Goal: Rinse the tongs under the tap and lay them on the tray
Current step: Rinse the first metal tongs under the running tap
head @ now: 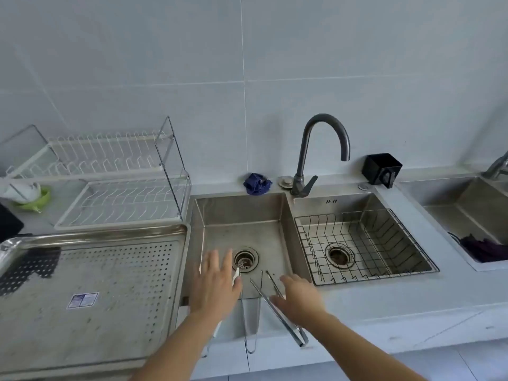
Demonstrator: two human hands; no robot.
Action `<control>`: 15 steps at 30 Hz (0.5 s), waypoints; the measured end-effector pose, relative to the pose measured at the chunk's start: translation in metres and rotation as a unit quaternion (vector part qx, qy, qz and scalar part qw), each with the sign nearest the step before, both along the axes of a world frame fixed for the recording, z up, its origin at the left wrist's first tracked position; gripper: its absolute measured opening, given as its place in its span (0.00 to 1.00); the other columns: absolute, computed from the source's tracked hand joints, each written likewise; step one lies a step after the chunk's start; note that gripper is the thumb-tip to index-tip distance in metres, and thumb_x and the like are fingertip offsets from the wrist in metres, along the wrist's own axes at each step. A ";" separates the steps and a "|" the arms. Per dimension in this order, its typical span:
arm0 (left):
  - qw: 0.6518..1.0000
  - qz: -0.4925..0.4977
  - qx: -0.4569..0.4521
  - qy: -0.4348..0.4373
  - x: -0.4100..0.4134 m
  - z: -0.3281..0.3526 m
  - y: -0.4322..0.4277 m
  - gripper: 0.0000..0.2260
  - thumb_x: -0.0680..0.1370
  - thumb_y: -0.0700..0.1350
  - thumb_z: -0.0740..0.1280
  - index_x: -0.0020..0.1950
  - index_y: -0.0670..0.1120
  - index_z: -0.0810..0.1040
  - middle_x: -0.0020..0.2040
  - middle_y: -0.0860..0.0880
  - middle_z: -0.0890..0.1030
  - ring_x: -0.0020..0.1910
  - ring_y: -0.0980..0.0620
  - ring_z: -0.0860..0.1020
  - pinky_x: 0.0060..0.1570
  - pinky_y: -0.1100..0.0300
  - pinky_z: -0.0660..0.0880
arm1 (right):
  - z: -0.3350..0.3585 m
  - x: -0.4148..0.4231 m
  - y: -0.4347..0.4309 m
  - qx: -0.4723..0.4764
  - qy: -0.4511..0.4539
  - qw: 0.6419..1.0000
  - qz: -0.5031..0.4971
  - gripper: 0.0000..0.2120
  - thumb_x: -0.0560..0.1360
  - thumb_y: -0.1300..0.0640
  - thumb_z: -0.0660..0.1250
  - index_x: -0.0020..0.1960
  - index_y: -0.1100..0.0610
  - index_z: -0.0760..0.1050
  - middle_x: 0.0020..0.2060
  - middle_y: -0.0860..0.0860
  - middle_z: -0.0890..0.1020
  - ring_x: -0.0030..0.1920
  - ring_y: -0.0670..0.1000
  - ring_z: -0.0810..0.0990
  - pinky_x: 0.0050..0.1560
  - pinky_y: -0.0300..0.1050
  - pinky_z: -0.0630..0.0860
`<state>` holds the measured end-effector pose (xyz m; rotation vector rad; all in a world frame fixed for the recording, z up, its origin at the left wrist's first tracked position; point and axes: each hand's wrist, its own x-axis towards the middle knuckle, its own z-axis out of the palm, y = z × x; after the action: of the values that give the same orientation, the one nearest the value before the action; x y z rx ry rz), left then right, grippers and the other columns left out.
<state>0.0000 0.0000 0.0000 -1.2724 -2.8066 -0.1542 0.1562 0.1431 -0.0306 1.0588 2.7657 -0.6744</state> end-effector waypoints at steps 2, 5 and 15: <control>1.000 0.003 -0.010 -0.021 -0.003 -0.010 0.003 0.31 0.76 0.56 0.67 0.76 0.46 0.68 0.71 0.37 0.73 0.71 0.36 0.71 0.69 0.40 0.69 | -0.012 -0.005 -0.004 -0.007 -0.044 0.999 -0.011 0.31 0.75 0.35 0.66 0.68 0.54 0.69 0.64 0.52 0.74 0.66 0.56 0.73 0.59 0.49 0.74; 0.999 -0.014 -0.037 -0.028 -0.006 -0.030 0.004 0.31 0.77 0.56 0.64 0.78 0.47 0.65 0.73 0.39 0.71 0.73 0.37 0.68 0.71 0.40 0.66 | -0.028 -0.007 -0.012 0.003 -0.062 0.998 -0.026 0.31 0.72 0.35 0.68 0.66 0.53 0.68 0.63 0.50 0.70 0.66 0.54 0.71 0.56 0.50 0.76; 0.995 -0.024 -0.059 -0.076 0.012 -0.064 -0.004 0.30 0.78 0.55 0.64 0.78 0.45 0.65 0.74 0.38 0.70 0.72 0.37 0.69 0.70 0.43 0.69 | -0.041 -0.008 -0.014 -0.028 -0.033 0.997 -0.065 0.19 0.74 0.47 0.64 0.61 0.54 0.70 0.58 0.51 0.73 0.61 0.55 0.72 0.50 0.49 0.77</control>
<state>0.0119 -0.0042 -0.0641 -1.4101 -2.9551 -0.0937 0.1485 0.1293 -0.0719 1.2340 2.6253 -0.7136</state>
